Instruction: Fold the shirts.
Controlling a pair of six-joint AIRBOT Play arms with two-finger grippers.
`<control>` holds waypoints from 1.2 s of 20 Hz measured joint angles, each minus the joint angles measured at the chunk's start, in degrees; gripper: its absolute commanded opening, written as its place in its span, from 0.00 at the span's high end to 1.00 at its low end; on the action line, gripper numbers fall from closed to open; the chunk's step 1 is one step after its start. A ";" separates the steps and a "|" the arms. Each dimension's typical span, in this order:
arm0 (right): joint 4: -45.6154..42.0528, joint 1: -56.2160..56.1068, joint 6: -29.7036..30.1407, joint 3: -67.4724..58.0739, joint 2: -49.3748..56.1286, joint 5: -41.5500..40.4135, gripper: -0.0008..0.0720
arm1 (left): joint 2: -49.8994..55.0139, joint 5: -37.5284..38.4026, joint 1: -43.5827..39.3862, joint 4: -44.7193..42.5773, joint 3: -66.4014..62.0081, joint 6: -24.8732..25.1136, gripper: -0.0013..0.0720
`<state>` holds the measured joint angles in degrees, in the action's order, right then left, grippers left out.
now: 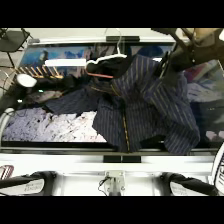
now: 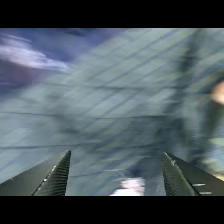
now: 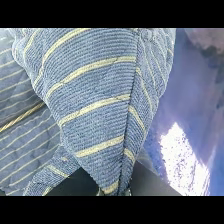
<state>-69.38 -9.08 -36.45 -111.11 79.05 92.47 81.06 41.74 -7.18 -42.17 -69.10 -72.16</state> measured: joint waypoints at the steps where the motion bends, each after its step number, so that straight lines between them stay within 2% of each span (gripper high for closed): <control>1: -0.20 0.00 -0.46 0.00 -0.07 0.22 0.87 | 1.40 -2.01 -1.73 4.94 0.52 1.20 0.06; 4: -1.11 0.02 -1.38 0.00 -0.07 0.66 0.87 | 5.40 -6.08 -6.03 15.47 0.00 4.42 0.06; 9: -1.97 0.02 -1.95 -0.02 -0.07 0.63 0.87 | 8.94 -9.14 -8.48 23.17 -2.91 6.75 0.07; 11: -2.73 0.02 -2.03 0.00 -0.07 0.39 0.87 | 9.16 -6.95 -8.00 24.48 -3.87 7.54 0.35; 16: -3.50 0.00 -2.38 0.00 -0.07 -0.09 0.87 | 7.82 9.40 1.84 20.68 -4.76 7.26 0.34; 17: -3.52 0.00 -2.40 -0.02 -0.07 -0.24 0.87 | 7.54 11.72 3.93 20.24 -4.83 6.78 0.29; 18: -3.54 0.00 -2.43 0.00 -0.07 -0.31 0.87 | 7.26 13.16 5.20 20.17 -4.94 6.56 0.21; 19: -3.58 0.00 -2.45 0.00 -0.07 -0.31 0.87 | 7.13 14.99 5.62 20.61 -4.94 6.29 0.19; 20: -3.63 0.00 -2.47 0.00 -0.07 -0.35 0.87 | 7.04 15.54 5.09 21.27 -4.94 6.27 0.14; 24: -4.37 0.00 -2.95 -0.02 -0.07 -0.39 0.87 | 6.78 10.01 -2.38 24.37 -5.01 5.86 0.14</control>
<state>-73.76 -9.08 -39.40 -111.13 78.98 92.07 87.83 51.75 -9.56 -17.80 -74.11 -66.30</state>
